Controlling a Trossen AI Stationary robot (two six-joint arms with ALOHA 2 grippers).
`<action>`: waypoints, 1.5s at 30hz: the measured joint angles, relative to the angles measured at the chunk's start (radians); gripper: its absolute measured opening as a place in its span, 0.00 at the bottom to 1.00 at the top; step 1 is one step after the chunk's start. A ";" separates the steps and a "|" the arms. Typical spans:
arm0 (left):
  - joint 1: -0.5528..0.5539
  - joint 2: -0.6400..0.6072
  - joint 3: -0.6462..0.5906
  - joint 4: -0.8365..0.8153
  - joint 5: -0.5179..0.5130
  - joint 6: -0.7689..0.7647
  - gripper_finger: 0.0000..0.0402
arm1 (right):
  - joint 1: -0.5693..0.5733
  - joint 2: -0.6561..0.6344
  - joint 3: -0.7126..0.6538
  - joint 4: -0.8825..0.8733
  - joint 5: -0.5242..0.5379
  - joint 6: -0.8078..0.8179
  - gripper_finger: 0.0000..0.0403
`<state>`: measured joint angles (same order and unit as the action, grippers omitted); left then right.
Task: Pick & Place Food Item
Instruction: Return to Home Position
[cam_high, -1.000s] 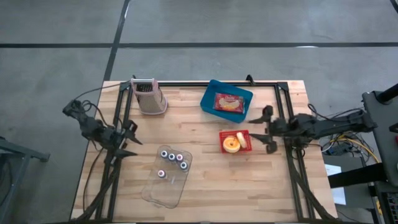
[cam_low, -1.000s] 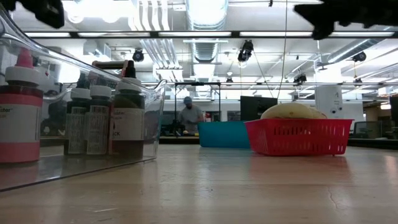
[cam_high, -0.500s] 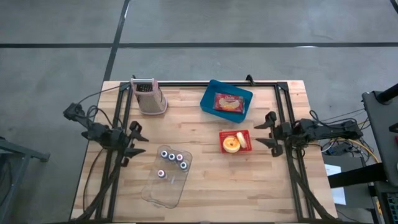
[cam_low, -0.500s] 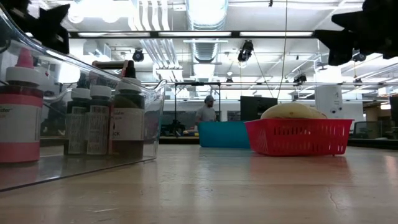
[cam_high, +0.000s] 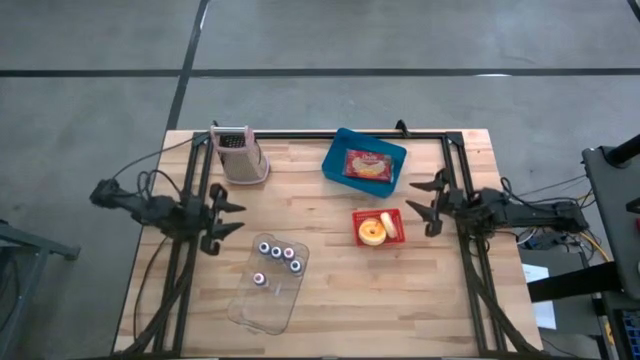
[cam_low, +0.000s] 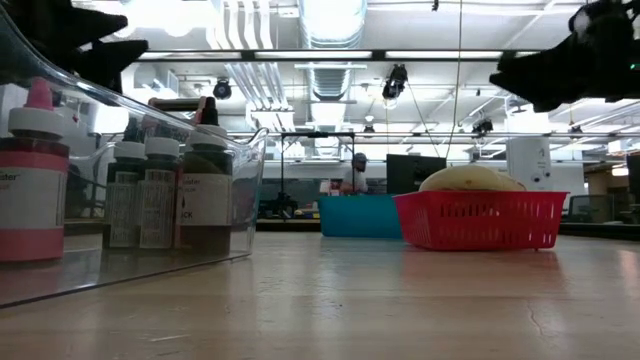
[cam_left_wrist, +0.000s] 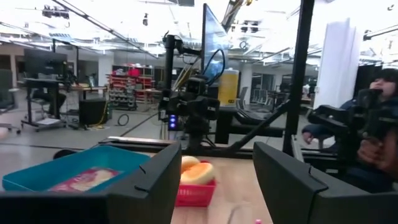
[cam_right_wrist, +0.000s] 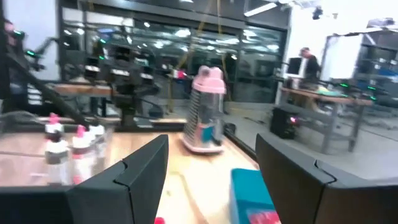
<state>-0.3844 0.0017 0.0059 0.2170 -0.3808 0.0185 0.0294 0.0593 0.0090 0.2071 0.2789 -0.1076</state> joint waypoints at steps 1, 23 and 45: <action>0.030 0.000 0.000 -0.003 0.029 0.000 0.51 | -0.024 0.000 0.000 -0.008 -0.011 0.000 0.59; 0.396 0.000 0.000 -0.063 0.407 -0.064 0.51 | -0.284 0.000 0.000 -0.025 -0.305 0.066 0.59; 0.396 0.000 0.000 -0.085 0.241 0.000 0.51 | -0.138 0.000 0.000 -0.024 -0.174 -0.010 0.59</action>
<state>0.0113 0.0017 0.0055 0.1325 -0.1394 0.0182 -0.1089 0.0593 0.0090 0.1829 0.1050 -0.1176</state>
